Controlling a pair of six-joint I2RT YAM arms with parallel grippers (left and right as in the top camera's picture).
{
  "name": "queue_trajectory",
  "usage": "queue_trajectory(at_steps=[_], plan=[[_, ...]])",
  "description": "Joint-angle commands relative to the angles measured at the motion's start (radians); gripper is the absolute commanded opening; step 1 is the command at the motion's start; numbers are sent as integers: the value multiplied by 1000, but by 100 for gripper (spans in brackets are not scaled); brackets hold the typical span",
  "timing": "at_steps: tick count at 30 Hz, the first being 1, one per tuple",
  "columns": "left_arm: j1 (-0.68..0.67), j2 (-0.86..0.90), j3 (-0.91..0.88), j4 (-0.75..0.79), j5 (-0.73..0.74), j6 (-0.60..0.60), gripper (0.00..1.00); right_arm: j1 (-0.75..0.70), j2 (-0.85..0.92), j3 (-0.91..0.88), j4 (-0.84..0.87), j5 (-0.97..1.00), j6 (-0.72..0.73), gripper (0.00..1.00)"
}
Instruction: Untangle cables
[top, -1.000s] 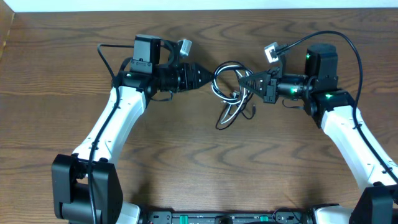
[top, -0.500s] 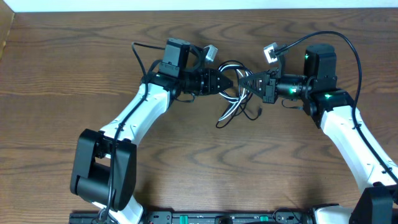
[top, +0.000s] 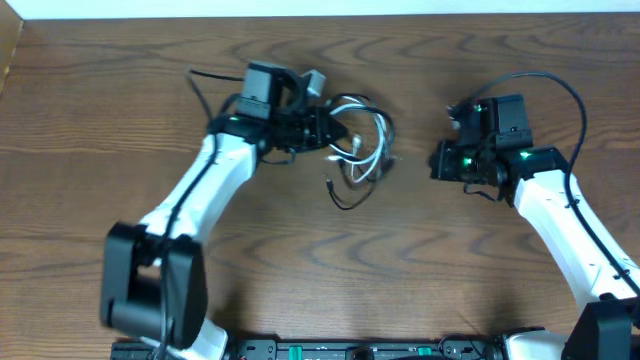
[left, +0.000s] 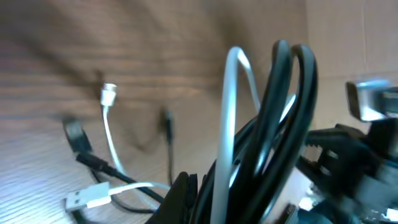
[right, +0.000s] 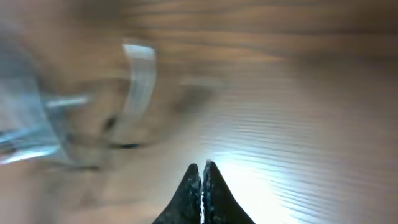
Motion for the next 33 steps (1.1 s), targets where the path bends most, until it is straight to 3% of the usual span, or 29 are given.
queue_trajectory(at_steps=[1,4,6,10,13,16,20,26,33], plan=[[1,-120,19,-22,-20,56,7,-4,-12,6,-17,326,43,1],[1,-179,19,-48,-20,72,8,-6,-12,6,3,286,26,1],[-1,-207,19,-78,-20,86,7,-6,-13,8,44,163,-65,3],[-1,-220,19,-153,-26,124,8,-6,-42,53,88,-188,-248,27],[-1,-217,19,-210,-76,130,8,-6,-82,111,87,-293,-278,40],[-3,-218,19,-222,-16,197,8,-1,-115,147,89,-347,-278,50],[-29,-218,19,-223,21,267,7,32,-125,154,106,-449,-278,52],[-76,-218,19,-249,-66,266,7,89,-114,154,112,-447,-277,53],[-109,-218,19,-305,-68,303,8,118,-112,154,147,-446,-308,56]])
